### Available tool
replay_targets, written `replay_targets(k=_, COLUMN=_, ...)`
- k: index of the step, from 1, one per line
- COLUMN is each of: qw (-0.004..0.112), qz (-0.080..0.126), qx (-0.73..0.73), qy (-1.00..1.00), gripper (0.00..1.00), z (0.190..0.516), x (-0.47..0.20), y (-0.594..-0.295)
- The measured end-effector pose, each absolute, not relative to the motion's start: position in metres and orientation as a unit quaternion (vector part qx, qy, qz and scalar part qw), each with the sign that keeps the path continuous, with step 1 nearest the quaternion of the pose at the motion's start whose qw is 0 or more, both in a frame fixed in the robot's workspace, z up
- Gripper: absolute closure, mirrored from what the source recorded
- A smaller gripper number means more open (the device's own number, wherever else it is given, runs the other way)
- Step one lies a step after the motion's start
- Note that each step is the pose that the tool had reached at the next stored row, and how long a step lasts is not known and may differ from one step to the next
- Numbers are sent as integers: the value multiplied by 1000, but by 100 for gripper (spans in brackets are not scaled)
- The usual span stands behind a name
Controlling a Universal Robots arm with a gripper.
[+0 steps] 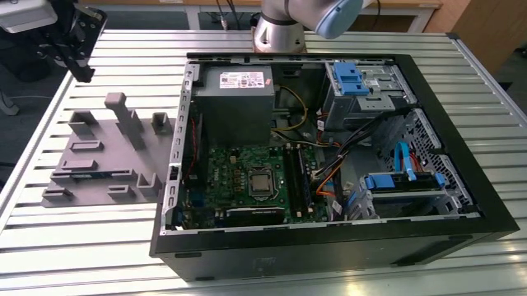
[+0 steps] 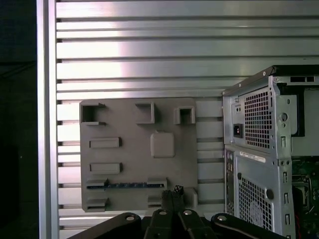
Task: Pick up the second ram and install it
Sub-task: 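Reach for the second ram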
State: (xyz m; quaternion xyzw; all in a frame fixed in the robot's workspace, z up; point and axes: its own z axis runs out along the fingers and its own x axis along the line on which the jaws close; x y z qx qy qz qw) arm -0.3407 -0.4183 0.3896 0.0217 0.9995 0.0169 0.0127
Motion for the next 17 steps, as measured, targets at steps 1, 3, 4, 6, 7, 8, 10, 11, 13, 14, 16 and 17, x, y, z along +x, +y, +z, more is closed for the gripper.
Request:
replay_targets(k=1, qw=13, qz=17, qx=22, qy=1000, gripper=89, z=390, x=-343, y=-419)
replay_targets(k=3, qw=13, qz=17, qx=22, qy=1000, gripper=89, z=390, x=-347, y=-421)
replay_targets(k=4, qw=13, qz=17, qx=22, qy=1000, gripper=89, z=390, x=-350, y=-422)
replay_targets(k=6, qw=13, qz=17, qx=22, qy=1000, gripper=89, z=390, x=-354, y=-424)
replay_targets(k=7, qw=13, qz=17, qx=22, qy=1000, gripper=89, z=390, x=-356, y=-425)
replay_targets(k=8, qw=13, qz=17, qx=22, qy=1000, gripper=89, z=389, x=-358, y=-425)
replay_targets(k=10, qw=13, qz=17, qx=22, qy=1000, gripper=89, z=389, x=-363, y=-426)
replay_targets(k=11, qw=13, qz=17, qx=22, qy=1000, gripper=89, z=389, x=-364, y=-427)
replay_targets(k=13, qw=13, qz=17, qx=22, qy=1000, gripper=89, z=389, x=-368, y=-428)
replay_targets(k=14, qw=13, qz=17, qx=22, qy=1000, gripper=89, z=389, x=-369, y=-429)
replay_targets(k=16, qw=13, qz=17, qx=22, qy=1000, gripper=89, z=389, x=-372, y=-431)
replay_targets(k=17, qw=13, qz=17, qx=22, qy=1000, gripper=89, z=389, x=-374, y=-432)
